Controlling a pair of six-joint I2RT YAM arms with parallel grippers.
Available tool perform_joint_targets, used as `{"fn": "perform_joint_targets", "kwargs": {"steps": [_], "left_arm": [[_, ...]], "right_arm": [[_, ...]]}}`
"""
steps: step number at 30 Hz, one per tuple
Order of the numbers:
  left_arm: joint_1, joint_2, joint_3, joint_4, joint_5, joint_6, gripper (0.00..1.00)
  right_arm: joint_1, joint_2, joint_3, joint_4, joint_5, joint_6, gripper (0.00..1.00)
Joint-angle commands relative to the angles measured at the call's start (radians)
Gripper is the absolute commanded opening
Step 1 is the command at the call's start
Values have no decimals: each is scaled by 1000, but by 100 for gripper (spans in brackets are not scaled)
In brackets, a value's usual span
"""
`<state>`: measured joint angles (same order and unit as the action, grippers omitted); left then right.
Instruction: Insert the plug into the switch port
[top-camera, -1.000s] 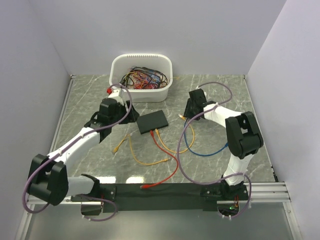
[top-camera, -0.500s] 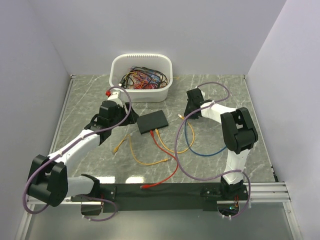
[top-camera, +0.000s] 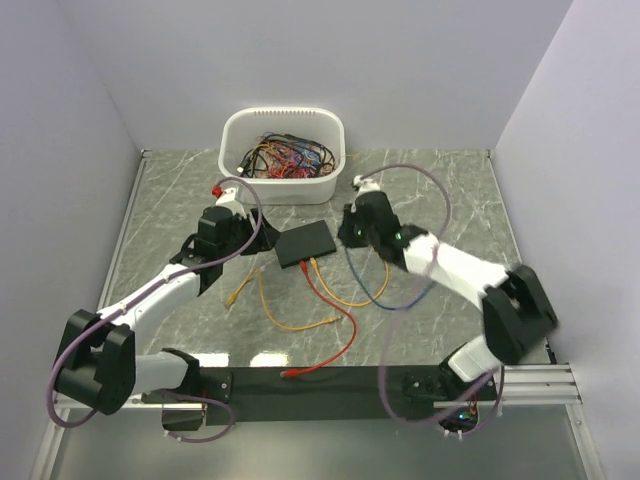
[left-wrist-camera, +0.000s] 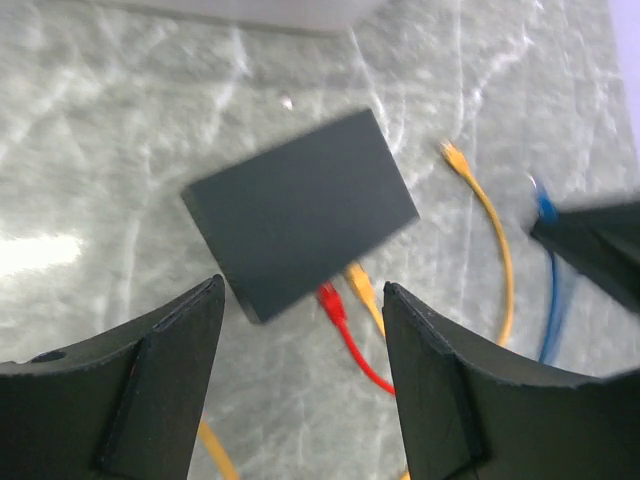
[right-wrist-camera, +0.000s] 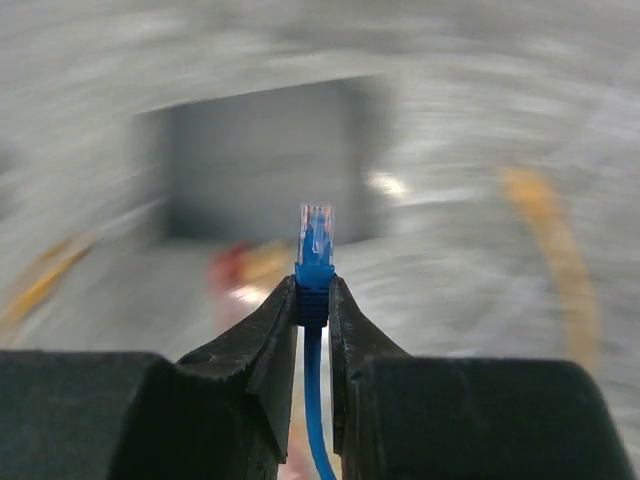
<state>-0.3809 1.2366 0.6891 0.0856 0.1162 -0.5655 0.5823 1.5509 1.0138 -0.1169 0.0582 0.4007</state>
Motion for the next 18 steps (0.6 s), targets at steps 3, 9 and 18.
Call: {"fn": "perform_joint_targets", "kwargs": {"steps": [3, 9, 18], "left_arm": [[-12, -90, -124, 206, 193, -160, 66], [-85, -310, -266, 296, 191, -301, 65], [-145, -445, -261, 213, 166, -320, 64]], "right_arm": [[163, -311, -236, 253, -230, -83, 0], [330, -521, -406, 344, -310, -158, 0], [340, -549, -435, 364, -302, -191, 0]]}}
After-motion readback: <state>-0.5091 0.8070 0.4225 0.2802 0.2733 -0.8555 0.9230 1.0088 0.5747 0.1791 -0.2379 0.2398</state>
